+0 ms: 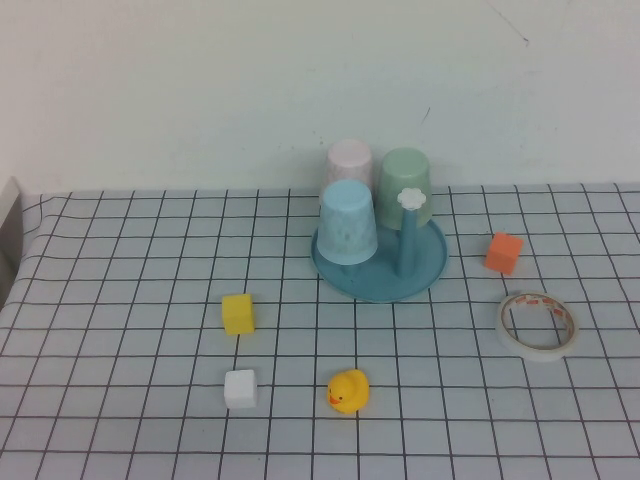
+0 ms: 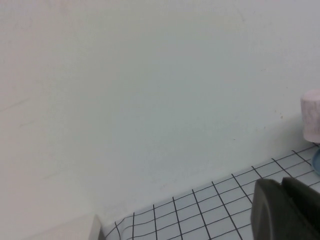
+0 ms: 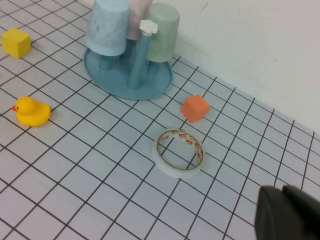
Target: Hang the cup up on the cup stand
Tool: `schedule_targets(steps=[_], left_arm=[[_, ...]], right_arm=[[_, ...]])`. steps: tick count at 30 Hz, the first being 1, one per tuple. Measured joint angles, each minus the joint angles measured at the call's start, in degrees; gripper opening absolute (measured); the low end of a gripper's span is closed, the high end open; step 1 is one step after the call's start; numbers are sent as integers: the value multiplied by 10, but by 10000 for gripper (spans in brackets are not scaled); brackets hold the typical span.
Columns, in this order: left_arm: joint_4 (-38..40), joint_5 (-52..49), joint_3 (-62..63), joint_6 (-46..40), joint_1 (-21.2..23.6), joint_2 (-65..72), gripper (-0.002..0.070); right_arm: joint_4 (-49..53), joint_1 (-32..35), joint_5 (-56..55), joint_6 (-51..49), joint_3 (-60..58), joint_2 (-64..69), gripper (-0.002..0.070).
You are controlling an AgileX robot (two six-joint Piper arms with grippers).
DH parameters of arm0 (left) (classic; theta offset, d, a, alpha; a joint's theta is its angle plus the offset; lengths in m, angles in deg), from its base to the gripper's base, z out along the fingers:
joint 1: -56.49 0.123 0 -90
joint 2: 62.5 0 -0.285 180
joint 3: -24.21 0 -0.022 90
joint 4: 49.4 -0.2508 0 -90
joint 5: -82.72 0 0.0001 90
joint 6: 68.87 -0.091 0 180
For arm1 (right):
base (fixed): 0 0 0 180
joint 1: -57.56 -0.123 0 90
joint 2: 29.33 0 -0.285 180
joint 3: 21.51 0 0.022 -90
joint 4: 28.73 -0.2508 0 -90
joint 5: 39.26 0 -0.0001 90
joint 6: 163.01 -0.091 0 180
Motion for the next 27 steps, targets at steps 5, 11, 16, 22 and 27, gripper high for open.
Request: schedule_targets(steps=[5, 11, 16, 22, 27], left_arm=[[0, 18, 0, 42, 0, -1, 0], [-115, 37, -5, 218, 0, -1, 0], [-480, 24, -19, 619, 0, -1, 0], [-748, -10, -24, 894, 0, -1, 0], [-796, -75, -24, 931, 0, -1, 0]], right_arm=[[0, 0, 0, 0, 0, 0, -1], [0, 0, 0, 0, 0, 0, -1], [0, 0, 0, 0, 0, 0, -1], [0, 0, 0, 0, 0, 0, -1], [0, 0, 0, 0, 0, 0, -1]])
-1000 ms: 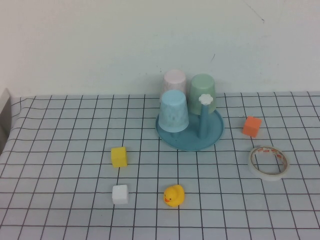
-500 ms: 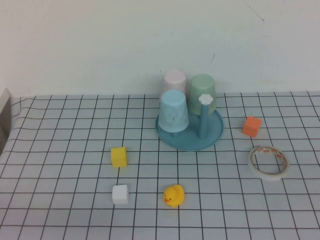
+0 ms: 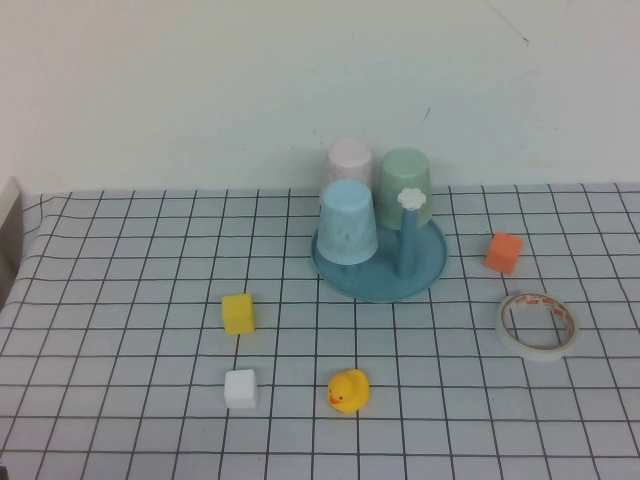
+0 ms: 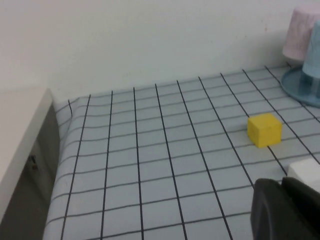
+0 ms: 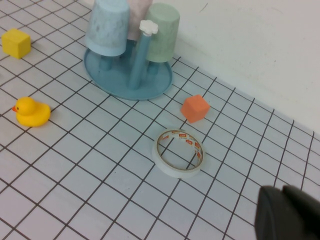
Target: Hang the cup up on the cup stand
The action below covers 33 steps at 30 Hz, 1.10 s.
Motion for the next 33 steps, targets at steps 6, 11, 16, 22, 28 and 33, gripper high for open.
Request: schedule_targets(steps=[6, 11, 16, 22, 28, 33], left_arm=[[-6, -33, 0, 7, 0, 0, 0], [-44, -64, 0, 69, 0, 0, 0], [-138, -64, 0, 165, 0, 0, 0], [-171, -64, 0, 190, 0, 0, 0], [-186, -64, 0, 213, 0, 0, 0], [-190, -64, 0, 219, 0, 0, 0]], right_arm=[[0, 0, 0, 0, 0, 0, -1], [0, 0, 0, 0, 0, 0, -1], [0, 0, 0, 0, 0, 0, -1], [0, 0, 0, 0, 0, 0, -1], [0, 0, 0, 0, 0, 0, -1], [0, 0, 0, 0, 0, 0, -1]])
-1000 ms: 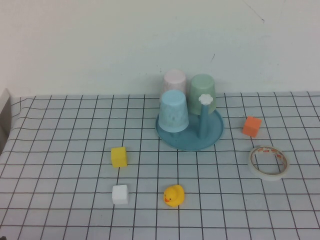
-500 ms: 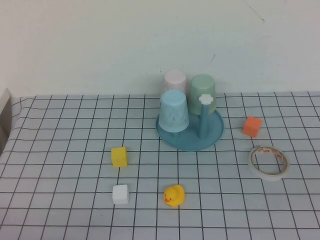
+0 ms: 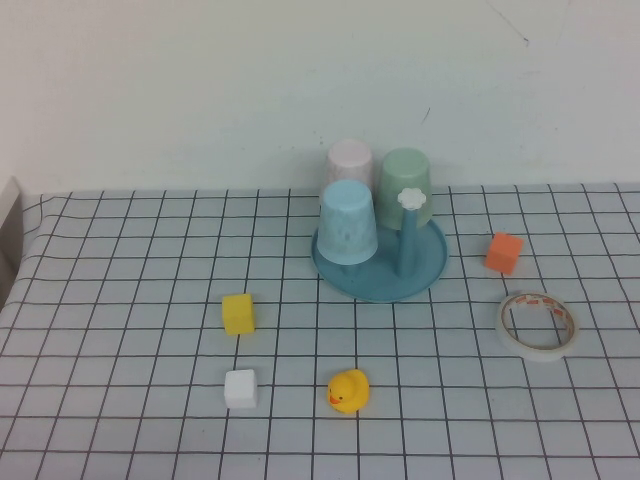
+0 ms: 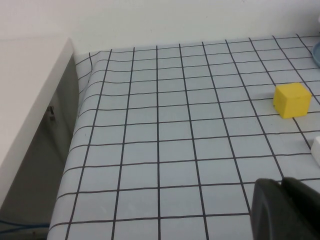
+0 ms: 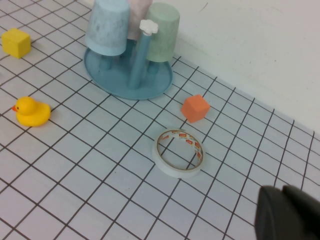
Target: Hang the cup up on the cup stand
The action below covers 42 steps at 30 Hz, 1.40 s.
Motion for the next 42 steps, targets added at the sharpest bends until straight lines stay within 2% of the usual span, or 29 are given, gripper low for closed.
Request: schedule_targets(steps=[26, 42], left_arm=[[22, -2, 0, -50, 0, 0, -1], [32, -3, 1, -44, 0, 0, -1]], right_arm=[[0, 0, 0, 0, 0, 0, -1], [0, 0, 0, 0, 0, 0, -1]])
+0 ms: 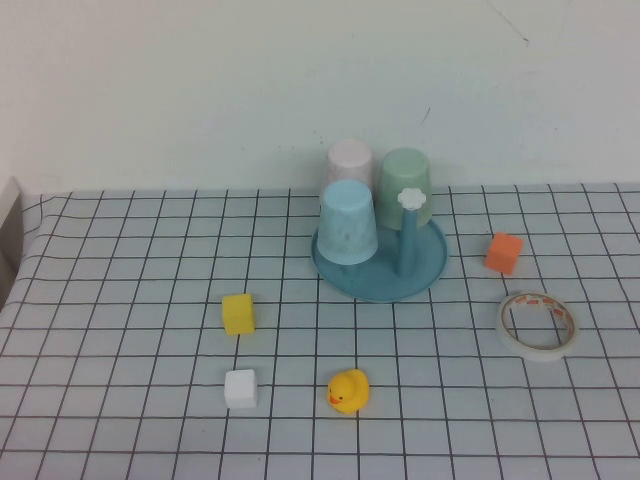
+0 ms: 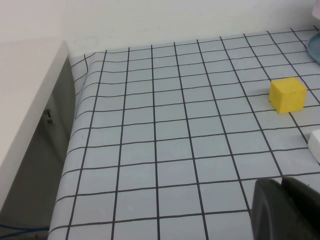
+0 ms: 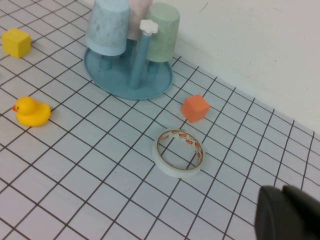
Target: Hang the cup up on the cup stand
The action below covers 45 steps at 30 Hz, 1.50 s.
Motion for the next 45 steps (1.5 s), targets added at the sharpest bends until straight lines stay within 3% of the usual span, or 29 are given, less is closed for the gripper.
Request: schedule_targets(steps=[31, 39, 45], left_arm=[[0, 0, 0, -2, 0, 0, -1], [0, -1, 0, -2, 0, 0, -1], [0, 0, 0, -2, 0, 0, -1]], right_arm=[[0, 1, 0, 0, 0, -6, -1], [0, 68, 0, 0, 0, -22, -1], [0, 174, 0, 0, 0, -22, -1]])
